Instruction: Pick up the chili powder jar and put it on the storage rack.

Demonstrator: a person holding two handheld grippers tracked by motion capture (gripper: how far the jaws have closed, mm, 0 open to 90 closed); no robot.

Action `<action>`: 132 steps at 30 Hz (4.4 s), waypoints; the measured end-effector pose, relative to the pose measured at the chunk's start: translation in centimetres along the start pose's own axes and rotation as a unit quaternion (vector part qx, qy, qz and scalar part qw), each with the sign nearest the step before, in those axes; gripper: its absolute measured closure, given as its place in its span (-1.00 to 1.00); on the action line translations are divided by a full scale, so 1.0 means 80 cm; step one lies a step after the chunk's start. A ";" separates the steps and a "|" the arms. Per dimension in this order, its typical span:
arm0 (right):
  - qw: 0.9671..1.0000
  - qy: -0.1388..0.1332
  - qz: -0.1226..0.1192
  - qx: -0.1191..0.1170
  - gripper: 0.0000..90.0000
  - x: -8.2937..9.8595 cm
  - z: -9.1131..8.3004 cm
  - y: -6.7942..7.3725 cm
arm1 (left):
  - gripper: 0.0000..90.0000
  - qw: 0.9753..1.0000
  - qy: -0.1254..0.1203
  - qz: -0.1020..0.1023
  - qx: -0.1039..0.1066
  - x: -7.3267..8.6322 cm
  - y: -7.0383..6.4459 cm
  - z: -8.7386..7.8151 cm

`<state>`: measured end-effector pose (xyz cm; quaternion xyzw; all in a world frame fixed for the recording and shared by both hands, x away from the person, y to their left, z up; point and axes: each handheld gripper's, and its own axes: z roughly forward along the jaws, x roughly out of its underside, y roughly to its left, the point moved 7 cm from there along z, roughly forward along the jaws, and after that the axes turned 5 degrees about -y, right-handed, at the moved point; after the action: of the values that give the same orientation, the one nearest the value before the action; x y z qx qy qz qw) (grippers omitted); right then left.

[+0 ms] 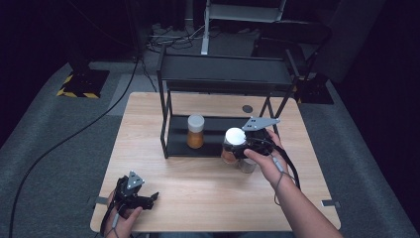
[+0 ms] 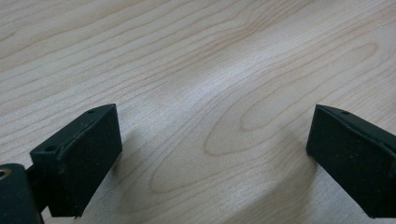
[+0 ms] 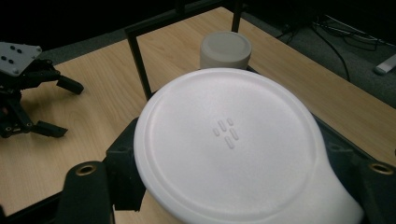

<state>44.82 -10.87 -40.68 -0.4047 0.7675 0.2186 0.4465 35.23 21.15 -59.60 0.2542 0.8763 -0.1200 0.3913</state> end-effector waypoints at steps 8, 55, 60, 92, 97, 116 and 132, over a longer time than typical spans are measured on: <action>1.000 -0.004 0.006 0.009 -0.31 -0.011 0.016 -0.018 | -0.94 1.000 0.000 0.000 0.000 0.000 0.000 0.000; 0.999 0.021 0.025 0.017 -0.31 -0.014 0.119 -0.080 | -0.94 1.000 0.000 -0.001 0.000 0.000 0.000 0.000; 0.999 0.028 0.029 0.019 -0.31 -0.012 0.126 -0.085 | -0.94 1.000 0.000 0.000 0.000 0.000 0.000 0.000; 0.996 0.078 0.026 0.026 -0.31 0.008 0.156 -0.088 | -0.94 1.000 0.000 -0.001 0.000 0.000 0.000 0.000; 0.996 0.088 0.027 0.023 -0.31 0.010 0.160 -0.086 | -0.94 1.000 0.000 -0.001 0.000 0.000 0.000 0.000; 0.996 0.073 0.040 0.019 -0.53 0.000 0.145 -0.084 | -0.94 1.000 0.001 0.000 0.000 0.000 0.000 0.000; 0.999 0.032 0.023 0.029 -0.61 -0.018 0.093 -0.074 | -0.95 1.000 0.001 0.000 0.000 0.000 0.000 0.001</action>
<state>53.83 -8.51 -43.05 -0.3809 0.7966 0.1935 0.4277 35.28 21.14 -59.62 0.2546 0.8767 -0.1194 0.3903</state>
